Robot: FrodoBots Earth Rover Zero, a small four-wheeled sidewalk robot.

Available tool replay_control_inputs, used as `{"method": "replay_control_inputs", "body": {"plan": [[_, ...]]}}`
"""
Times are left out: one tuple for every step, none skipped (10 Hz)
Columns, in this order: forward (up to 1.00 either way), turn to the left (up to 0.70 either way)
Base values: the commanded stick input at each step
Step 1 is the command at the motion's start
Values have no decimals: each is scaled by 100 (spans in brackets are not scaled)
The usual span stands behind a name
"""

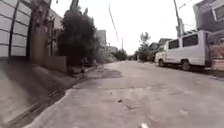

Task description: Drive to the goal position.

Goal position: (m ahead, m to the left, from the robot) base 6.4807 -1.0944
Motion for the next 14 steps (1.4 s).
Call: {"method": "replay_control_inputs", "body": {"plan": [[70, 0], [70, 0], [70, 0], [70, 0], [70, 0], [70, 0], [70, 0], [70, 0], [70, 0], [70, 0], [70, 0], [70, 0], [70, 0], [70, 0]]}}
